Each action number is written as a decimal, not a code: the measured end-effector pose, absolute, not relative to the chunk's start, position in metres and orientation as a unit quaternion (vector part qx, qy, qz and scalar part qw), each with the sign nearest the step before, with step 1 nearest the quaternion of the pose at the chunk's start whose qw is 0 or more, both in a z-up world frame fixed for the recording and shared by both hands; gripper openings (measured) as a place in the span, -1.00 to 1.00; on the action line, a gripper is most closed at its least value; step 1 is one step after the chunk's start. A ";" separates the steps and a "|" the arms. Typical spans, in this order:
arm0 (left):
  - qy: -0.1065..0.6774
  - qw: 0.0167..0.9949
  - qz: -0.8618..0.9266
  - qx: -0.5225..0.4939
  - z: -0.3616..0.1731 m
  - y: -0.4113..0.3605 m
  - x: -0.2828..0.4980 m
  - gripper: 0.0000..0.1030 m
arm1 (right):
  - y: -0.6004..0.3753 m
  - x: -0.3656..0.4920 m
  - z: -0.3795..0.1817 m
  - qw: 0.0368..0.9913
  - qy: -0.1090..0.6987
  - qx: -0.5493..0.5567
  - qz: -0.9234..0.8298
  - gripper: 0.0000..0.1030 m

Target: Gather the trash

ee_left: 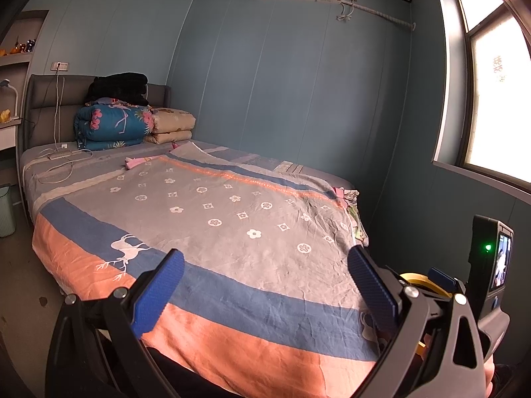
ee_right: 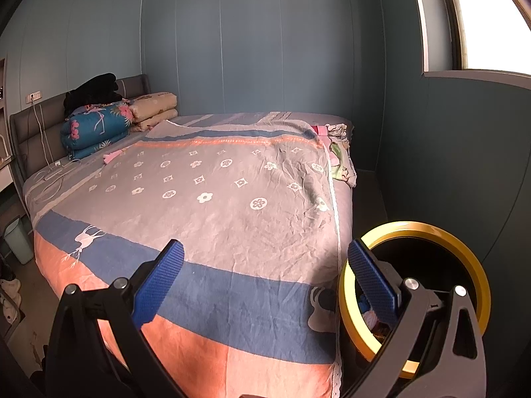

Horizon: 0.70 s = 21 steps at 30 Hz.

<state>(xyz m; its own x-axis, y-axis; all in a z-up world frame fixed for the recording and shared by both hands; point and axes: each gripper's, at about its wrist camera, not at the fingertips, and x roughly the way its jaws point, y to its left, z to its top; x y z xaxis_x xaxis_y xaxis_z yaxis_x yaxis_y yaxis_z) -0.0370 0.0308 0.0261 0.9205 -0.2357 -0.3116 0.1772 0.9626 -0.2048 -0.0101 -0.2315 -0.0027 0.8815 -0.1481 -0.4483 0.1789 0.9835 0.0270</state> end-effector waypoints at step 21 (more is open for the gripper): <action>0.179 0.974 -0.105 -0.087 0.022 0.029 -0.036 0.84 | -0.232 -0.010 -0.007 0.968 0.233 0.034 -0.084 0.85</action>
